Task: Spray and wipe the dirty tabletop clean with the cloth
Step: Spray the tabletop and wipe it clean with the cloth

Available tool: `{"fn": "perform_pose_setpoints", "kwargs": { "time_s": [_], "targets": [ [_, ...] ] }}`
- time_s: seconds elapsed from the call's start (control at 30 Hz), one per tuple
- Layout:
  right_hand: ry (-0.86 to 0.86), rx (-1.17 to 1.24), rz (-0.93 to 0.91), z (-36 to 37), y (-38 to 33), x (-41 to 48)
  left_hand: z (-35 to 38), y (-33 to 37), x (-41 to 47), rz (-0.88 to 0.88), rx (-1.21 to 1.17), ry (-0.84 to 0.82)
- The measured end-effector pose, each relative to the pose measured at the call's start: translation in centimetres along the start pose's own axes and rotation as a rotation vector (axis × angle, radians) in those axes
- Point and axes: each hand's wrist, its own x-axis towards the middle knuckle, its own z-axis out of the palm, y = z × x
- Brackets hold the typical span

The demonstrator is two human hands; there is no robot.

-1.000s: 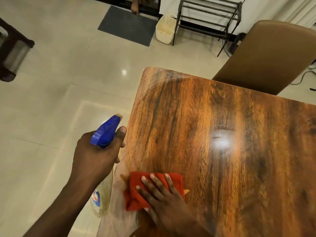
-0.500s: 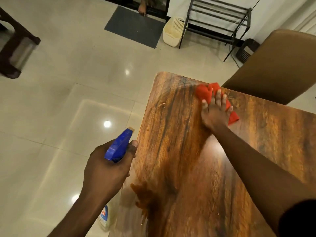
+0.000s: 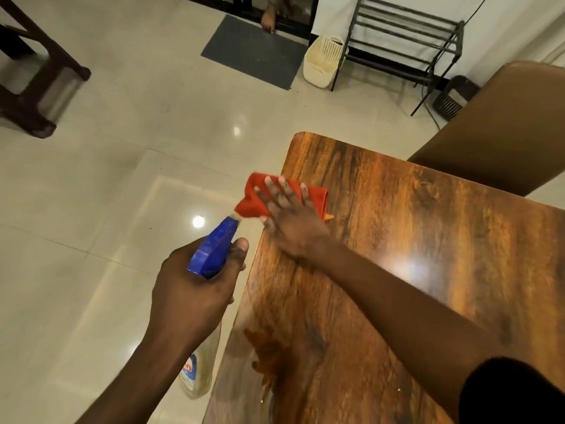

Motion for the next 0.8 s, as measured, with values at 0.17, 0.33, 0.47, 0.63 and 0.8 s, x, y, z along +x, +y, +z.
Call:
{"fn": "perform_pose_setpoints", "kwargs": {
  "time_s": [0.17,0.33,0.47,0.63,0.8],
  "targets": [
    [0.009,-0.038,-0.183,7.0,-6.8,-13.1,-0.1,-1.4,-1.7,-0.006,0.064,-0.007],
    [0.017,-0.176,-0.229,12.4,-8.4,-26.0,-0.5,-2.6,-3.7,-0.064,0.082,-0.043],
    [-0.051,-0.152,-0.078,10.4,-2.7,-28.2,-1.2,-3.6,-5.3,-0.116,0.099,-0.058],
    [0.072,0.122,0.326,3.9,5.9,-20.2,-2.6,-5.0,-7.2,-0.127,0.103,-0.085],
    [0.132,0.271,0.566,-2.3,9.4,-6.6,-4.0,-6.1,-8.9,-0.132,0.106,-0.119]
  ]
}}
